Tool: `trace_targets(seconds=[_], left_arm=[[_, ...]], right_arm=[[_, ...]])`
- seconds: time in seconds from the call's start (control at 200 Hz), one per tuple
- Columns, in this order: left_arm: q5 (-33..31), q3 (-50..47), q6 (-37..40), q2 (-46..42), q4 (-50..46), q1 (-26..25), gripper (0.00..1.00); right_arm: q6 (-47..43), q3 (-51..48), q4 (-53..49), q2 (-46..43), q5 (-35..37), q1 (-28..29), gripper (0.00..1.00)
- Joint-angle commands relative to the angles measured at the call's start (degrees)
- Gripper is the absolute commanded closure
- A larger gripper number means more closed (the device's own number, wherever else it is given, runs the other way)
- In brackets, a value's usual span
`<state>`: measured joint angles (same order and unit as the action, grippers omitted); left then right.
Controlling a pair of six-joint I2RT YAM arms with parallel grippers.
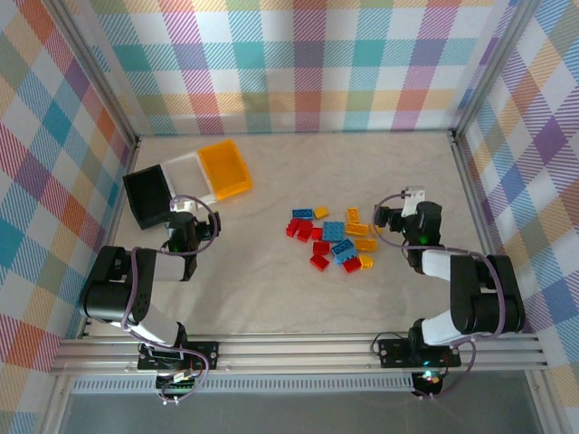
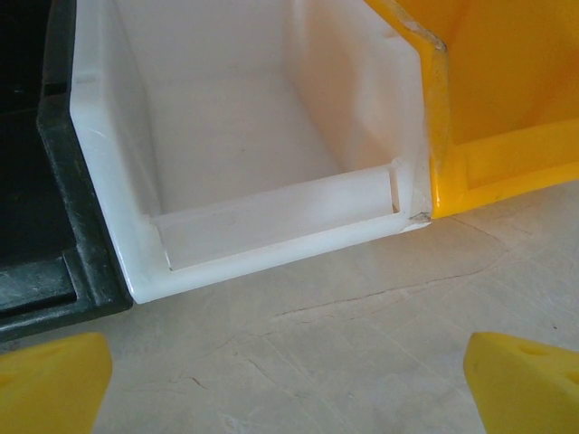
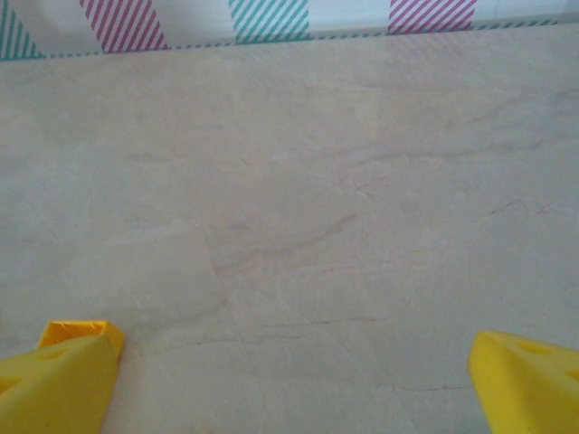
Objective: Sort the legos into containers by color
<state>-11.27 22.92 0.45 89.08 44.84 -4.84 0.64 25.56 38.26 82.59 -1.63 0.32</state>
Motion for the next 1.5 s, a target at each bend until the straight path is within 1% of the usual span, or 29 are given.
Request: trace_targets(seconds=[0.0,0.07,0.155,0.255,0.33,0.465,0.58,0.675,0.775,0.815,0.97,1.065,1.16,1.24,1.255,1.32,1.495], left_arm=[[-2.64,3.18,-0.62,-2.68,-4.12,-0.19,0.0],[-3.01,5.39,-0.7,-4.51,-10.14,-0.24,0.0],[-2.93,5.66,-0.11,-6.44,-12.76,-0.26,0.0],[-5.07,4.77,-0.39,-9.98,-14.79,-0.13,0.0],[-6.86,5.32,-1.09,-12.14,-18.32,-0.21,0.0],[-9.1,7.17,-4.19,-15.27,-24.95,-0.21,0.0],[-10.14,7.39,-6.29,-18.41,-27.74,-0.25,0.0],[-11.38,8.13,-8.26,-21.32,-31.01,-0.22,0.0],[-11.75,10.37,-11.47,-23.88,-36.64,-0.23,0.0],[-11.46,11.95,-13.08,-24.54,-39.89,-0.18,0.0],[-8.67,18.93,-17.71,-26.48,-51.17,-0.21,0.0],[-6.05,21.71,-18.35,-27.39,-54.81,-0.24,0.0],[-2.32,24.75,-18.09,-26.68,-57.38,-0.25,0.0],[1.15,29.56,-17.33,-23.21,-60.23,-0.28,0.0],[1.64,30.41,-17.32,-22.2,-62.26,-0.27,0.0],[3.6,34.2,-17.4,-18.14,-64.58,-0.26,0.0],[5.36,44.22,-19.12,-6.64,-69.62,-0.34,0.03]], right_arm=[[2.52,2.52,-7.74,-2.63,1.31,-0.36,0.0],[4.55,3.92,-11.53,-2.57,1.73,-0.32,0.0],[5.51,3.85,-11.89,-2.47,0.87,-0.32,0.0],[5.72,3.86,-13.35,-4.88,2.04,-0.07,0.0],[5.42,4.3,-14.62,-6.05,1.82,-0.05,0.0],[6.6,5.51,-17.25,-6.42,-0.87,0.18,0.0],[5.64,5.59,-19.2,-8.81,1.35,1.94,0.0],[6.91,6.33,-21.88,-11.08,1.21,2.28,0.0],[9.88,8.19,-25.66,-13.1,-0.39,3.23,0.0],[10.46,8.91,-27.26,-13.74,-1.48,3.94,0.0],[11.39,11.95,-32.9,-15.13,-2.23,9.95,0.0],[11.58,14.06,-36.03,-14.0,-4.41,13.21,0.0],[11.72,16.16,-39.16,-12.36,-6.08,16.13,0.0],[12.86,17.14,-40.46,-11.45,-7.11,18.27,0.0],[13.14,17.23,-40.54,-11.32,-7.42,18.63,0.0],[14.09,17.58,-40.72,-10.96,-8.21,20.0,0.0],[15.8,18.03,-41.08,-10.26,-9.86,23.08,0.0]])
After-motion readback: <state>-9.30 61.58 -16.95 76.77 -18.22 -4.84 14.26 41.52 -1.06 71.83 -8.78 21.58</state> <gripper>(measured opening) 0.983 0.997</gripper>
